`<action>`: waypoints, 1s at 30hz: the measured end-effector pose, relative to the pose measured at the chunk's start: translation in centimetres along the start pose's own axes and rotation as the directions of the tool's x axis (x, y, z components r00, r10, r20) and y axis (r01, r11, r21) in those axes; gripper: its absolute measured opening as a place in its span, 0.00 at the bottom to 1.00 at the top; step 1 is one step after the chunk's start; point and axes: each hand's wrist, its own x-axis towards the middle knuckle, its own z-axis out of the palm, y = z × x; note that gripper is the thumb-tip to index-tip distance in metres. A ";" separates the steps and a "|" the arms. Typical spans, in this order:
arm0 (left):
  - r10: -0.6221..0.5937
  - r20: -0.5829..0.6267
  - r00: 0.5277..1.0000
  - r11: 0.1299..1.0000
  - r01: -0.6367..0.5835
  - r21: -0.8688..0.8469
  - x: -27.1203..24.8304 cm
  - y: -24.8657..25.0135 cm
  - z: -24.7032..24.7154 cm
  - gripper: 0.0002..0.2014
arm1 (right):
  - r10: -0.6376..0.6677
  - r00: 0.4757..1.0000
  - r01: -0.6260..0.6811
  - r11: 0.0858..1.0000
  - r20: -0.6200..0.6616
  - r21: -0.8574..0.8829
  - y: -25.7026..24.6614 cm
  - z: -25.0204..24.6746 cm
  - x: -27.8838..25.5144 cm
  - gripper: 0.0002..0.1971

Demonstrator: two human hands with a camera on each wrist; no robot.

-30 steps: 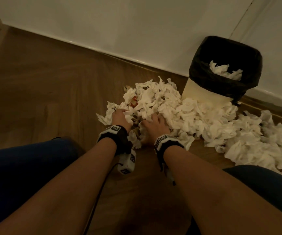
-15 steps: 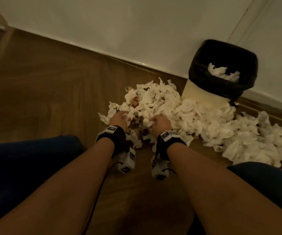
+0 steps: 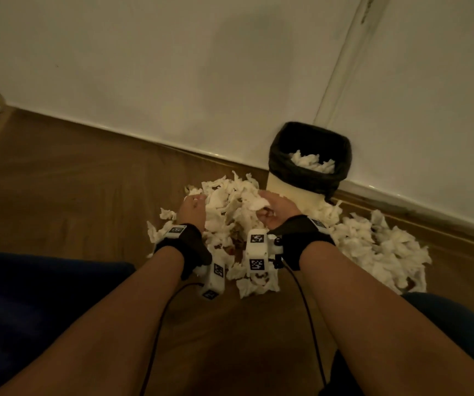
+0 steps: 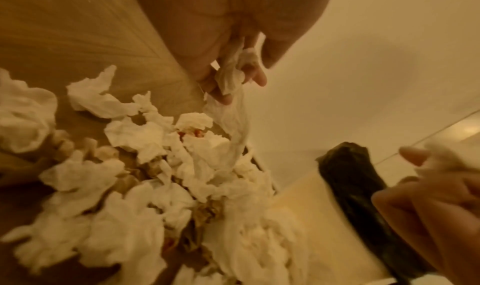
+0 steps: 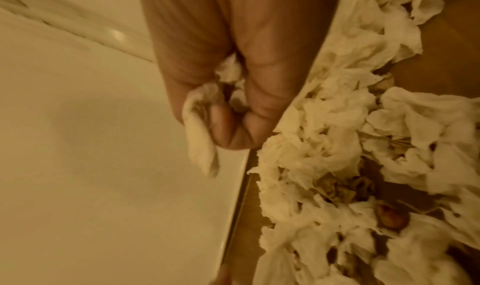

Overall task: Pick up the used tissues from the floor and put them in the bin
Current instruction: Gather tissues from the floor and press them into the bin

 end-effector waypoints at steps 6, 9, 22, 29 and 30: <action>0.090 0.113 0.990 0.994 -0.095 0.045 -1.8 3.5 1.4 0.24 | -0.101 0.984 0.086 0.990 0.144 0.110 -4.0 0.3 -4.8 0.11; 0.156 0.118 0.981 0.985 -0.164 0.060 -2.6 5.2 2.1 0.18 | -0.125 0.970 0.099 0.986 0.207 0.131 -5.6 0.1 -7.0 0.17; 0.119 0.180 0.976 0.992 -0.111 -0.053 -5.9 10.2 5.4 0.22 | -0.255 0.936 0.329 0.882 0.244 -0.339 -11.5 -4.3 -12.2 0.29; 0.213 0.247 0.945 0.969 -0.173 -0.175 -7.3 15.2 8.7 0.20 | -0.350 0.935 0.340 0.930 -0.055 -0.140 -13.5 -5.4 -10.9 0.21; 0.233 0.270 0.934 0.969 -0.201 -0.141 -7.3 16.1 9.0 0.19 | -0.391 0.918 0.381 0.916 -0.068 -0.124 -13.6 -5.5 -10.4 0.21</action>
